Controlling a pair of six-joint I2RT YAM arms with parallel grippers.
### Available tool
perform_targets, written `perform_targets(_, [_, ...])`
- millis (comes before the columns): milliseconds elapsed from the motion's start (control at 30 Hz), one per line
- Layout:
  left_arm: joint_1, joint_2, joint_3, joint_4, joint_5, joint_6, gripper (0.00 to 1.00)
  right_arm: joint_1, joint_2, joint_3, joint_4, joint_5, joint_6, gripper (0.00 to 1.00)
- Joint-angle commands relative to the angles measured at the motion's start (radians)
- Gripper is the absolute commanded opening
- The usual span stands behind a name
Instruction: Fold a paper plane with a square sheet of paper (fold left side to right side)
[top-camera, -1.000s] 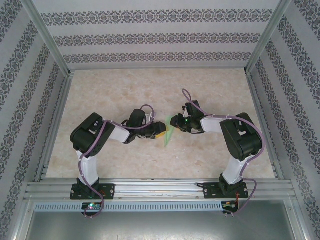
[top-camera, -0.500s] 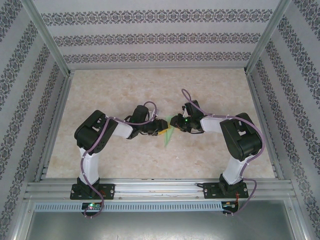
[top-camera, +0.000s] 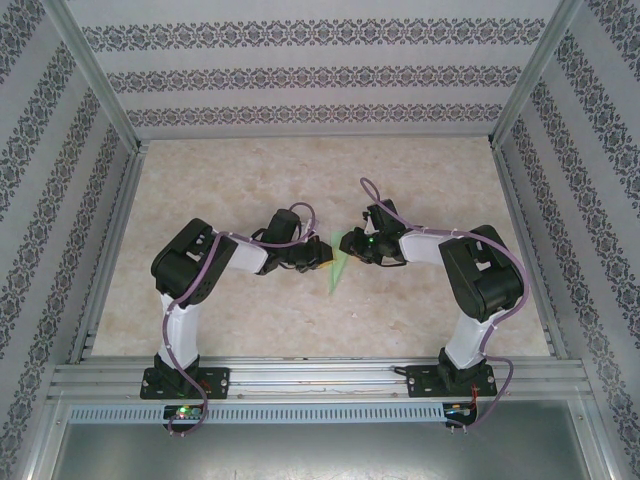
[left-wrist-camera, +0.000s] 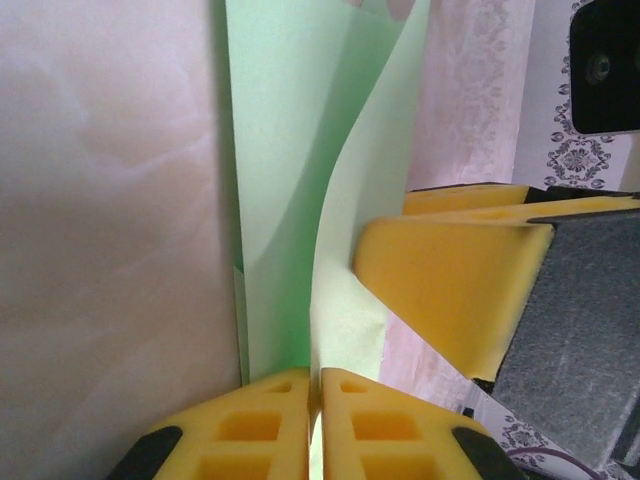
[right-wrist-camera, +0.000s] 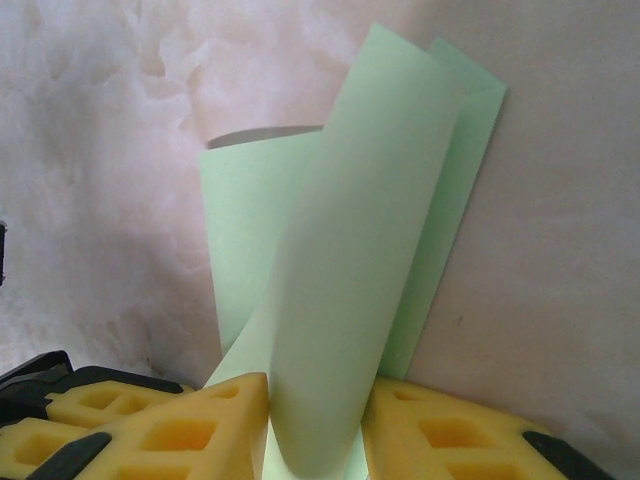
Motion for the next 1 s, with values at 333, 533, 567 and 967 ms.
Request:
perform_targets(333, [0.036,0.035,0.018,-0.040,-0.015,0.033,0.07,0.036,0.080,0.006,-0.028,0.053,-0.040,0.36])
perform_targets(533, [0.036,0.031,-0.012,-0.042,-0.036,0.020,0.05,0.036,0.075,0.014,-0.022,0.040,-0.037,0.37])
perform_targets(567, [0.036,0.029,-0.018,-0.042,-0.043,0.016,0.04,0.036,0.071,0.014,-0.019,0.038,-0.036,0.37])
perform_targets(967, [0.033,0.016,-0.082,-0.030,-0.088,-0.006,0.00,0.033,0.044,-0.005,0.022,0.017,-0.008,0.39])
